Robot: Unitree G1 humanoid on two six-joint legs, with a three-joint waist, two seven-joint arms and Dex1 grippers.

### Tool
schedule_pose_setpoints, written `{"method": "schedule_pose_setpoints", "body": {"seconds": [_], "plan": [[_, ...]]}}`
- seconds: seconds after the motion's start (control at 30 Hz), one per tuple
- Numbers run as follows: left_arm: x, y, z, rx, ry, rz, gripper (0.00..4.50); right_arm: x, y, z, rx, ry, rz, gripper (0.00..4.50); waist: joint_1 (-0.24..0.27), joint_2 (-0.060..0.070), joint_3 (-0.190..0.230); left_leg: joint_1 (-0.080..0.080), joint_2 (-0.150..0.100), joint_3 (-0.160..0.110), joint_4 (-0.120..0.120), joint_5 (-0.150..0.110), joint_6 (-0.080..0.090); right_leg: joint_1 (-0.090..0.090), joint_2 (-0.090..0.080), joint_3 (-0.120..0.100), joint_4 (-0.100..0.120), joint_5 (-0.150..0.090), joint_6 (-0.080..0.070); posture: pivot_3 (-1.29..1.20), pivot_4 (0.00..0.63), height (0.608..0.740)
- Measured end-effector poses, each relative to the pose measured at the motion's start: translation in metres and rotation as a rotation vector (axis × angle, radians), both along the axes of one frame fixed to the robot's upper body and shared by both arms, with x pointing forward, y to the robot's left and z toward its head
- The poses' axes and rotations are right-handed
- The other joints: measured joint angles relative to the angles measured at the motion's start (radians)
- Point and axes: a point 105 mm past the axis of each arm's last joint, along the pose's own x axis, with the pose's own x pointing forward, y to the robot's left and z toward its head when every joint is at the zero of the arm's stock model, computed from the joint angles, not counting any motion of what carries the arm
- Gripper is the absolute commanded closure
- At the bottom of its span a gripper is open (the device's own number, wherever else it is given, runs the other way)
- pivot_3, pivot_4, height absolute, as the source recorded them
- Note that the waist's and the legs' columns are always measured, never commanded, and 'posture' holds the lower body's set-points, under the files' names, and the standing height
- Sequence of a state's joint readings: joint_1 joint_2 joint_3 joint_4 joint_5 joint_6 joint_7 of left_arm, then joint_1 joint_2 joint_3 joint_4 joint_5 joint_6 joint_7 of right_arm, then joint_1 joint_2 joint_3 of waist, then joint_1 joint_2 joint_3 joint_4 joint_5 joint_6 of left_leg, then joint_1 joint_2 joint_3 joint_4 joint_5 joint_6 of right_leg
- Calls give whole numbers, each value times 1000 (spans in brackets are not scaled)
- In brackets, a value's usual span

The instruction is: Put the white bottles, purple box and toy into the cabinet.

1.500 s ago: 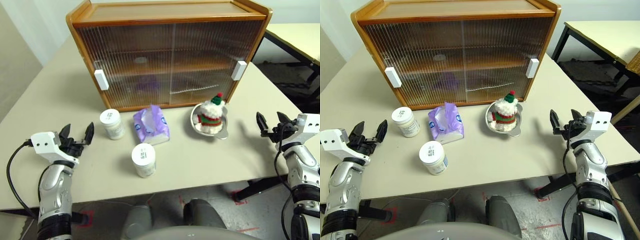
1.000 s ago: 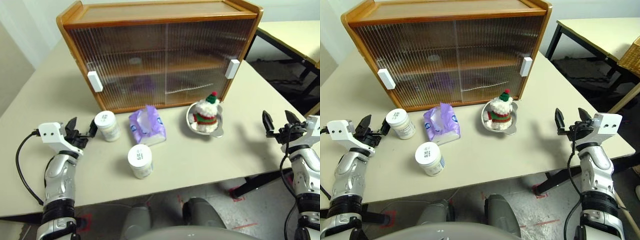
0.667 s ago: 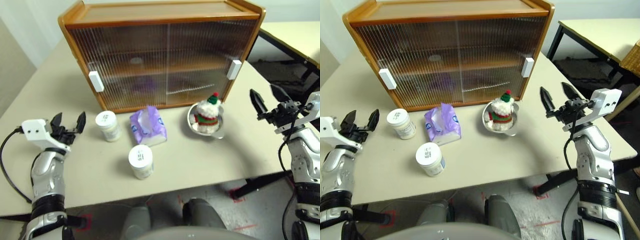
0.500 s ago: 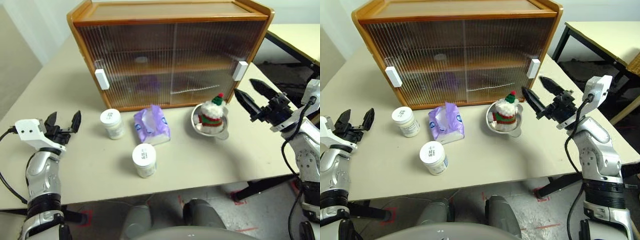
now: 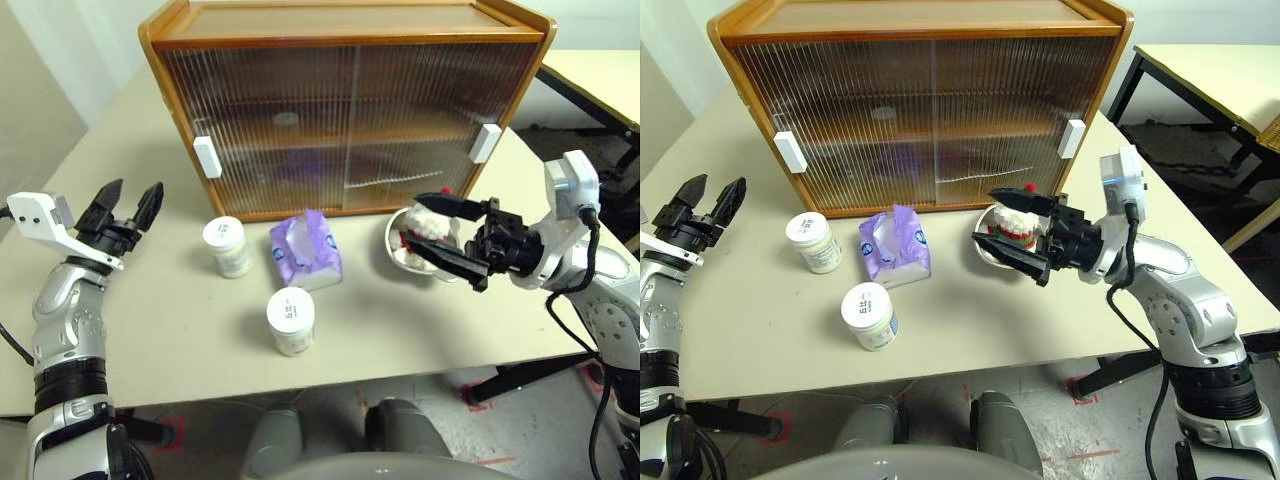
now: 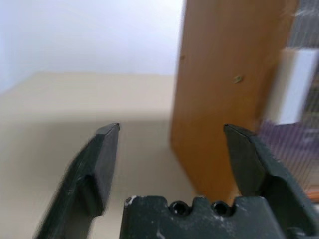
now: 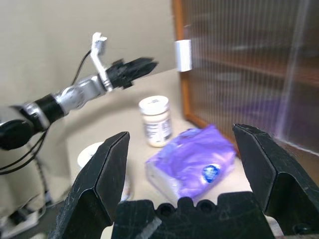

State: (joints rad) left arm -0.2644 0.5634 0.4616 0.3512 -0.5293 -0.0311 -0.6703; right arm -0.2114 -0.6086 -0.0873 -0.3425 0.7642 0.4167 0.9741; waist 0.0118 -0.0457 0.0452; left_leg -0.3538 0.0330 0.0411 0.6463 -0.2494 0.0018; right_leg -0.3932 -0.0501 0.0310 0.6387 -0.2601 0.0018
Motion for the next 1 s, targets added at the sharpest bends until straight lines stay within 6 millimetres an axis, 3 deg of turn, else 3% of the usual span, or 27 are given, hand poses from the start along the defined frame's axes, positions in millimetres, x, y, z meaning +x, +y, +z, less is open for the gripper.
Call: {"method": "schedule_pose_setpoints", "body": {"seconds": [0.27, 0.67, 1.0], "plan": [[2, -27, 9, -27, 42, -153, 4461, 0, 5, 6, 18, -24, 22, 0, 6, -2, 1, 0, 0, -1, 0, 0, 0, -1, 0, -1, -1, 0, 0, 73, 0, 740], [22, -64, 38, -36, 22, -283, 4461, 6, 7, 2, 46, -19, -10, 0, 4, -4, 2, -1, 0, -1, 0, 0, 0, -1, 1, 0, -2, 0, 0, 42, 0, 740], [26, -72, 36, -42, 33, -304, 4461, 8, 5, 1, 61, -23, -43, 0, -2, -4, 3, -1, 0, 0, 1, 0, 1, -1, 1, 0, -2, 1, 1, 11, 0, 740]]}}
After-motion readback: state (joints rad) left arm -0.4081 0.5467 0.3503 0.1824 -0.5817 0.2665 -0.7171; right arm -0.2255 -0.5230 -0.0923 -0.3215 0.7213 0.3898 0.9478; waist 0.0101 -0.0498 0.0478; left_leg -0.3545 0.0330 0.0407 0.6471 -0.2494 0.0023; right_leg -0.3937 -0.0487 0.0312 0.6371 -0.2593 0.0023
